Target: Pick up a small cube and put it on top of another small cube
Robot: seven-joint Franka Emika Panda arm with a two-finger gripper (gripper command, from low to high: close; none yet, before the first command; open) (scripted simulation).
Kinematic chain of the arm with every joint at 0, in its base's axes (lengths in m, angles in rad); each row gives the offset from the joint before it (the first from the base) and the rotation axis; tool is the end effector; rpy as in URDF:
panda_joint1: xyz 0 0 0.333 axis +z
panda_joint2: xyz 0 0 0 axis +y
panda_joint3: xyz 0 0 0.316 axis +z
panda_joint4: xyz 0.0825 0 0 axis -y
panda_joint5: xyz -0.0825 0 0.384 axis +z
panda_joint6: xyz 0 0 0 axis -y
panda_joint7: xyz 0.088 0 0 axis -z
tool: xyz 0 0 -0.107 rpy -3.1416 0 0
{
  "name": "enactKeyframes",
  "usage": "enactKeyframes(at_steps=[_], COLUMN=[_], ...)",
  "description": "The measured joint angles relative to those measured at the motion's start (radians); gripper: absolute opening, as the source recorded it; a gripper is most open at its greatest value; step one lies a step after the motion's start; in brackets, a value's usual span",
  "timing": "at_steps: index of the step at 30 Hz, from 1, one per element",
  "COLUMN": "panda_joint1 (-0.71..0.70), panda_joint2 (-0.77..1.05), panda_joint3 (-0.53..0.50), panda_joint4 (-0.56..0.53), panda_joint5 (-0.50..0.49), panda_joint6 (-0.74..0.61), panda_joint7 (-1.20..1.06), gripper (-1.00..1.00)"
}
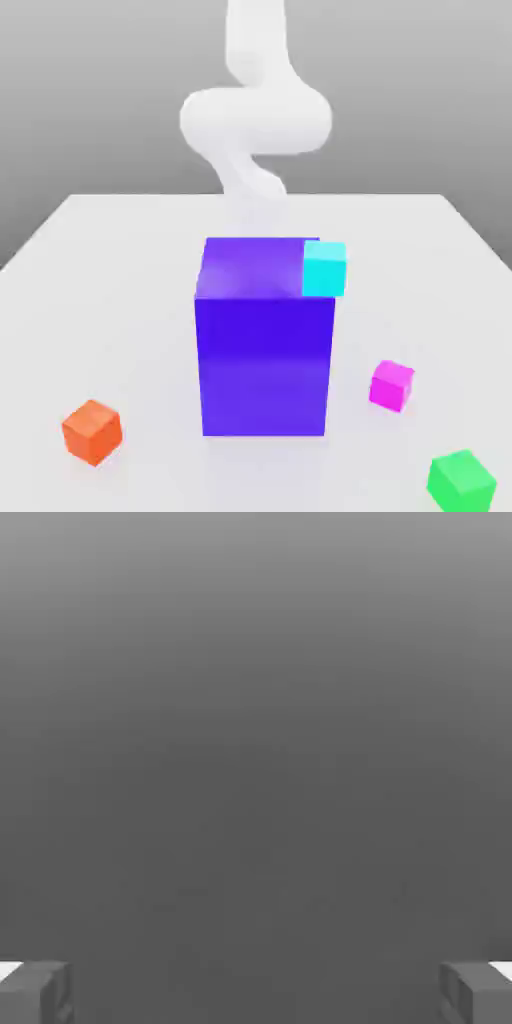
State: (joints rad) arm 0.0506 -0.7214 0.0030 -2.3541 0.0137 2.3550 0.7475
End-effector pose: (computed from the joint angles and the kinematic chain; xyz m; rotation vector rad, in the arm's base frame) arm 0.3778 0.0208 0.6612 -2.5353 0.9253 -0.9329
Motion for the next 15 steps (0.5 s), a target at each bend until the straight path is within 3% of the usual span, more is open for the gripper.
enactKeyframes(at_steps=[15], panda_joint1=[0.299], panda_joint2=[0.562], panda_joint3=[0.106], panda_joint4=[-0.363], panda_joint5=[0.057], panda_joint6=[0.383], panda_joint7=[-0.340], gripper=[0.00])
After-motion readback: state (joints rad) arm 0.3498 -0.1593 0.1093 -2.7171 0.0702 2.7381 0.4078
